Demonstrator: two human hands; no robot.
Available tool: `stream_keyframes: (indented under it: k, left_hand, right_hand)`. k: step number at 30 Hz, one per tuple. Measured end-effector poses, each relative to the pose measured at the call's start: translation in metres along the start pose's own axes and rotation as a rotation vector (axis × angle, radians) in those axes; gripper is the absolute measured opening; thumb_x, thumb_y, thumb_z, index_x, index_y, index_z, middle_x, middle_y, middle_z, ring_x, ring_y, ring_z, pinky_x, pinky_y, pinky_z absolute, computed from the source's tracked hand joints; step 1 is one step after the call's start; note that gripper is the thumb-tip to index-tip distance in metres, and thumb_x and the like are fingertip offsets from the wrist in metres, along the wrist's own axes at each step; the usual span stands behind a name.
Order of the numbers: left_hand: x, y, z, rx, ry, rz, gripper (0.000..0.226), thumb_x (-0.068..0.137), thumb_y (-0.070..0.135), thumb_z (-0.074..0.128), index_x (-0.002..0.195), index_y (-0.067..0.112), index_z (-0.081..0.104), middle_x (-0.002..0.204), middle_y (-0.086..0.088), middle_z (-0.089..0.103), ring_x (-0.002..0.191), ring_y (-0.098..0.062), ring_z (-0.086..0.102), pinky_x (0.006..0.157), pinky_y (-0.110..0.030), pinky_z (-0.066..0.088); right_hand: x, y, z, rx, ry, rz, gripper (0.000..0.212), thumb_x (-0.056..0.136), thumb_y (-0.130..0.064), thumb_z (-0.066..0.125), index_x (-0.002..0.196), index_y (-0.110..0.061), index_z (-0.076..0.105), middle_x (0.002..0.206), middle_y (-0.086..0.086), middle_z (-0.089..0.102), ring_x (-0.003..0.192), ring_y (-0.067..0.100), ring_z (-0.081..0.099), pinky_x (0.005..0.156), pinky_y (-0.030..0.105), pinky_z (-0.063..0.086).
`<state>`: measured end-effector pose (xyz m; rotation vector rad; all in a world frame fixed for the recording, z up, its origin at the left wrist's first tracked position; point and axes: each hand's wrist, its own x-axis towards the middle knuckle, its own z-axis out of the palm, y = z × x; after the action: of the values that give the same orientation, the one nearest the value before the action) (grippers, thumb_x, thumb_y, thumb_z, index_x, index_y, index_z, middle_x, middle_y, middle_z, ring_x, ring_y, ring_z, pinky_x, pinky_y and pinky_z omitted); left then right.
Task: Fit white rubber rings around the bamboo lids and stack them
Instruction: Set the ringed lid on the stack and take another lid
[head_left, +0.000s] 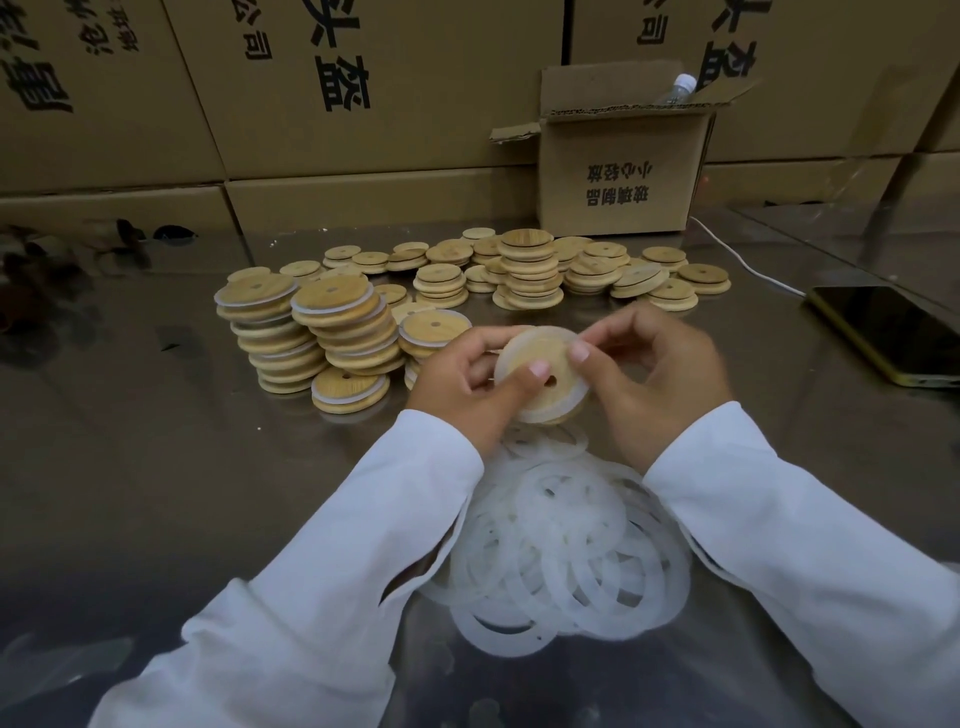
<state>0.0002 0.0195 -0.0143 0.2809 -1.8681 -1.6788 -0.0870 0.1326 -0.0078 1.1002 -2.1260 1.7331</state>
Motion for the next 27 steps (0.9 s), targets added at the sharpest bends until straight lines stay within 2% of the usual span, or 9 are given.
stream_keyframes:
  k: [2, 4, 9, 11, 16, 20, 23, 27]
  left_hand:
    - [-0.0009, 0.0005, -0.0001, 0.061, 0.000, 0.013, 0.016, 0.084, 0.011, 0.062, 0.100, 0.011, 0.062, 0.086, -0.003, 0.068, 0.078, -0.011, 0.065, 0.073, -0.024, 0.055]
    - [-0.0007, 0.0001, -0.0012, 0.098, 0.012, 0.023, 0.016, 0.085, 0.011, 0.062, 0.101, 0.011, 0.062, 0.086, -0.004, 0.068, 0.080, -0.014, 0.064, 0.076, -0.029, 0.054]
    - [0.0017, -0.0010, -0.0039, 0.125, 0.023, 0.043, 0.013, 0.084, 0.012, 0.064, 0.092, 0.021, 0.062, 0.085, 0.000, 0.069, 0.079, -0.013, 0.064, 0.076, -0.030, 0.054]
    - [0.0024, -0.0019, -0.0046, 0.125, 0.012, 0.067, 0.015, 0.083, 0.012, 0.064, 0.089, 0.025, 0.061, 0.085, 0.002, 0.068, 0.080, -0.010, 0.064, 0.075, -0.025, 0.053]
    - [0.0024, 0.0007, -0.0078, 0.143, -0.015, 0.171, 0.021, 0.082, 0.005, 0.064, 0.089, 0.026, 0.061, 0.085, 0.007, 0.066, 0.078, 0.000, 0.062, 0.070, -0.013, 0.048]
    - [0.0043, 0.0012, -0.0082, 0.075, 0.037, 0.181, 0.021, 0.083, 0.004, 0.063, 0.089, 0.023, 0.061, 0.084, 0.007, 0.067, 0.075, 0.002, 0.063, 0.066, -0.011, 0.048]
    - [0.0047, -0.0010, -0.0071, 0.000, 0.061, 0.106, 0.019, 0.083, 0.007, 0.063, 0.088, 0.025, 0.062, 0.076, 0.009, 0.070, 0.073, -0.002, 0.065, 0.066, -0.020, 0.052]
    - [0.0039, -0.0038, -0.0042, -0.050, 0.081, -0.008, 0.013, 0.081, 0.013, 0.065, 0.088, 0.024, 0.064, 0.082, 0.000, 0.071, 0.083, -0.021, 0.068, 0.077, -0.046, 0.056]
  right_hand:
    - [-0.0006, -0.0008, 0.0000, -0.038, -0.056, -0.029, 0.023, 0.080, -0.014, 0.067, 0.069, -0.031, 0.056, 0.078, -0.012, 0.063, 0.078, 0.004, 0.060, 0.070, 0.016, 0.049]
    - [-0.0004, -0.0010, -0.0007, -0.007, -0.082, -0.013, 0.022, 0.079, -0.014, 0.068, 0.068, -0.030, 0.057, 0.077, -0.012, 0.064, 0.077, 0.002, 0.060, 0.069, 0.013, 0.048]
    - [0.0006, -0.0004, -0.0011, 0.002, -0.113, 0.035, 0.019, 0.081, -0.016, 0.066, 0.069, -0.030, 0.059, 0.075, -0.015, 0.062, 0.077, 0.002, 0.059, 0.073, 0.017, 0.047]
    - [0.0012, -0.0003, -0.0011, -0.005, -0.119, 0.050, 0.020, 0.082, -0.016, 0.065, 0.069, -0.029, 0.058, 0.075, -0.015, 0.062, 0.077, 0.003, 0.058, 0.073, 0.019, 0.046]
    - [0.0039, -0.0007, -0.0051, 0.002, -0.097, 0.089, 0.016, 0.082, -0.018, 0.066, 0.070, -0.026, 0.061, 0.075, -0.013, 0.063, 0.075, 0.002, 0.057, 0.069, 0.009, 0.043]
    - [0.0036, -0.0044, -0.0050, 0.000, -0.105, 0.062, 0.015, 0.082, -0.017, 0.066, 0.071, -0.025, 0.061, 0.078, -0.010, 0.064, 0.078, 0.006, 0.058, 0.072, 0.014, 0.044]
    - [0.0036, -0.0063, -0.0046, 0.022, -0.097, 0.051, 0.018, 0.082, -0.017, 0.066, 0.070, -0.027, 0.060, 0.074, -0.012, 0.063, 0.075, 0.006, 0.059, 0.071, 0.016, 0.046]
    - [0.0000, -0.0042, -0.0037, 0.034, -0.086, 0.058, 0.012, 0.080, -0.020, 0.068, 0.074, -0.028, 0.061, 0.075, -0.013, 0.064, 0.073, 0.002, 0.059, 0.068, 0.012, 0.047]
